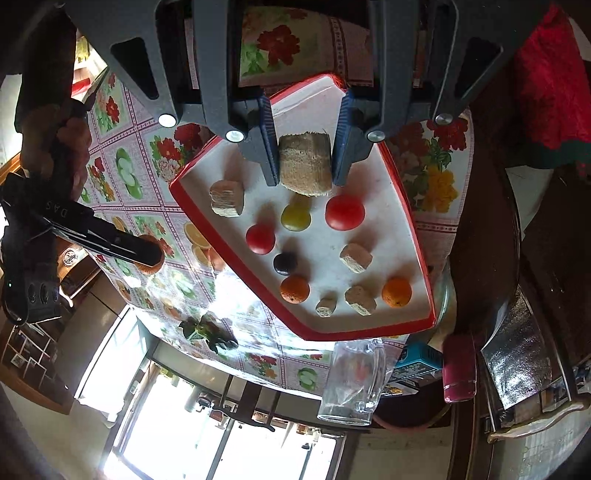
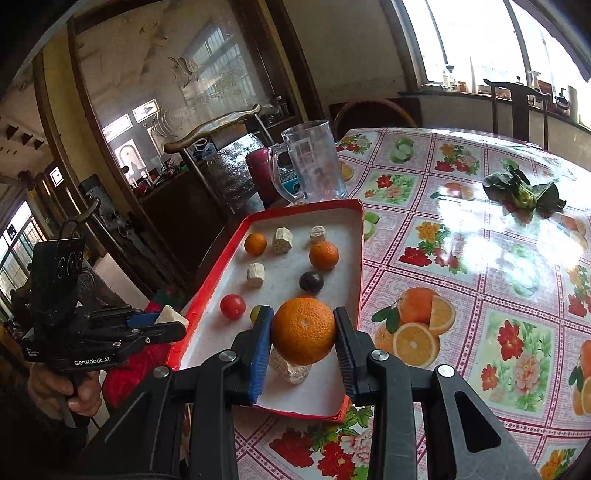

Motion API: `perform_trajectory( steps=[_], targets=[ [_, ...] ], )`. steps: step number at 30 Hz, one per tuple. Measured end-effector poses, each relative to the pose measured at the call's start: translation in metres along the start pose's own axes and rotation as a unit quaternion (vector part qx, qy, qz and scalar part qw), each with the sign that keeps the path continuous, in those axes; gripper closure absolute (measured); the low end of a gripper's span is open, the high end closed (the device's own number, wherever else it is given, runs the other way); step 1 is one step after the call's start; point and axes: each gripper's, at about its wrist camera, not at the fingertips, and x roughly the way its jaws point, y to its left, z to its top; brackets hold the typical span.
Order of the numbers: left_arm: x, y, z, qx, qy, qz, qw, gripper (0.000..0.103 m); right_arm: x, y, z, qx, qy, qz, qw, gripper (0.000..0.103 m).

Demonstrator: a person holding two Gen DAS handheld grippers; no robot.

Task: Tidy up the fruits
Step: 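Carry the chunk in the left tool and the orange in the right tool to the tray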

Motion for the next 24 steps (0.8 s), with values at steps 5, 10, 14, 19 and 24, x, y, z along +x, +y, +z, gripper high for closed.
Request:
perform_trajectory(
  steps=[5,10,14,19,24],
  targets=[
    [0.012,0.001,-0.004,-0.005,0.011,-0.006,0.9999,0.077,0.019,0.0,-0.003,0.0,0.021,-0.004,1.0,0.07],
    [0.023,-0.002,-0.006,0.0,0.024,-0.008,0.9997,0.077,0.037,0.0,-0.008,-0.003,0.042,-0.007,0.999,0.07],
    [0.032,-0.005,-0.006,0.003,0.032,-0.013,0.9994,0.077,0.051,-0.001,-0.011,0.0,0.061,-0.01,0.998,0.07],
    [0.04,-0.006,-0.005,0.009,0.04,-0.017,0.999,0.077,0.062,-0.001,-0.01,-0.002,0.067,-0.01,0.998,0.07],
    [0.05,-0.004,-0.004,0.011,0.052,-0.017,0.9984,0.077,0.07,-0.005,-0.008,0.001,0.073,-0.014,0.997,0.07]
  ],
)
